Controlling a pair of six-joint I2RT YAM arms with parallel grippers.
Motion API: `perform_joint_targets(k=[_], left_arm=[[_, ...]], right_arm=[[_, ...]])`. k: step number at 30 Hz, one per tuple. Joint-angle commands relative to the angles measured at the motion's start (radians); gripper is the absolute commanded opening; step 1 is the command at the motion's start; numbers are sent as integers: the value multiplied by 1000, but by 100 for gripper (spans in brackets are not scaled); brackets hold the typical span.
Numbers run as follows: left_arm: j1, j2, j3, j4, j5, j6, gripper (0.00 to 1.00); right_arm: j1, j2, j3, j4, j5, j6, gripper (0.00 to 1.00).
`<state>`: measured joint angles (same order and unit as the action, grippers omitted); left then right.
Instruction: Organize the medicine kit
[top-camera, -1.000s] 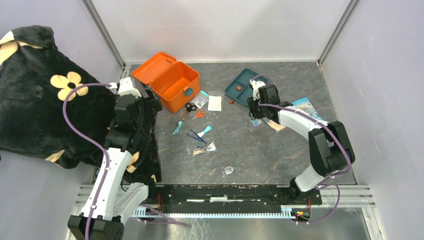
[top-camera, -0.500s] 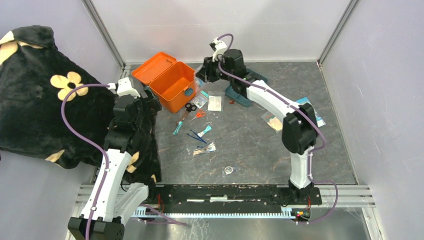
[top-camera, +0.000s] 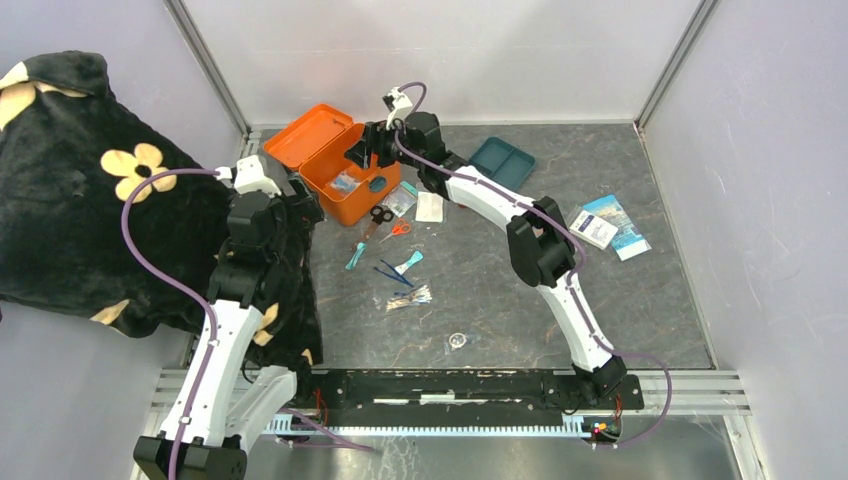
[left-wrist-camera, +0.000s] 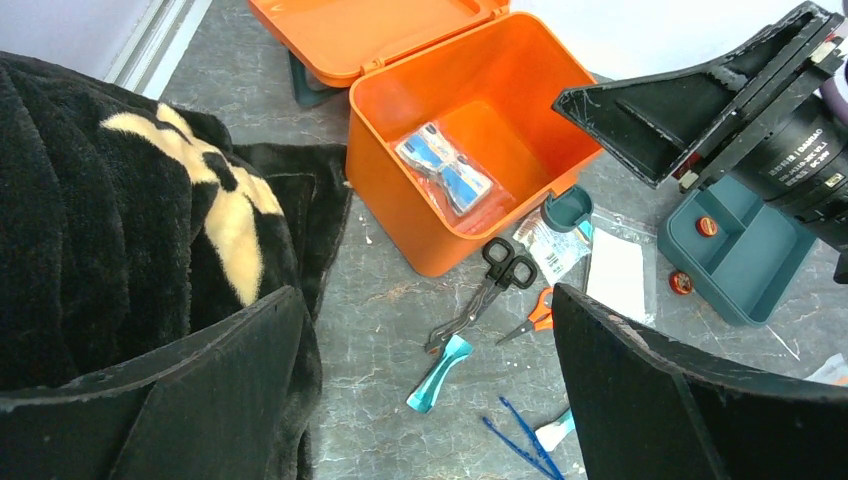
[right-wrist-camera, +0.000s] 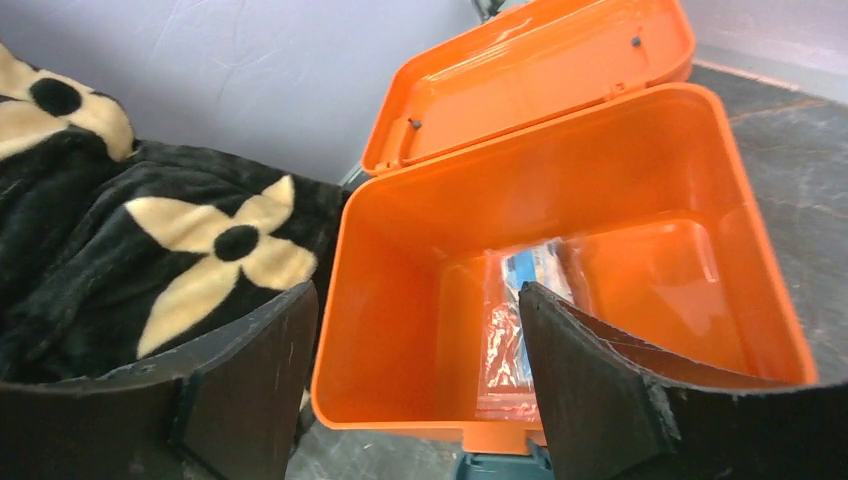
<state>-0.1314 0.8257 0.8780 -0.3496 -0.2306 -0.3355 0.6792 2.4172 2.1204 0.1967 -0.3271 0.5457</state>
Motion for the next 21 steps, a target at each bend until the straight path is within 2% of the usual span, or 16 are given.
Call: perform_joint_targets(k=[1, 5, 8, 12, 14, 15, 18, 21], left_arm=[[-2, 0, 26, 19, -5, 28, 100], [-2, 29, 26, 28, 46, 33, 100], [-2, 62, 29, 41, 100, 33, 100], [-5, 127, 36, 108, 316, 25, 100], [-49, 187, 62, 134, 371, 4, 100], [-100, 209, 90, 128, 355, 7, 100], [-292, 340, 202, 80, 173, 28, 100], [-358, 472, 268, 65, 143, -47, 100]], right_arm=[[-10, -116, -10, 42, 54, -124, 82], [-40, -359, -271, 25, 142, -227, 83], [-81, -538, -499, 24, 161, -209, 83], [-139, -768, -770, -54, 220, -202, 82], [-162, -889, -951, -75, 281, -190, 83], [-172, -940, -1029, -77, 315, -183, 83], [-214, -1089, -1256, -82, 393, -167, 83], [-256, -1192, -1398, -135, 414, -189, 83]])
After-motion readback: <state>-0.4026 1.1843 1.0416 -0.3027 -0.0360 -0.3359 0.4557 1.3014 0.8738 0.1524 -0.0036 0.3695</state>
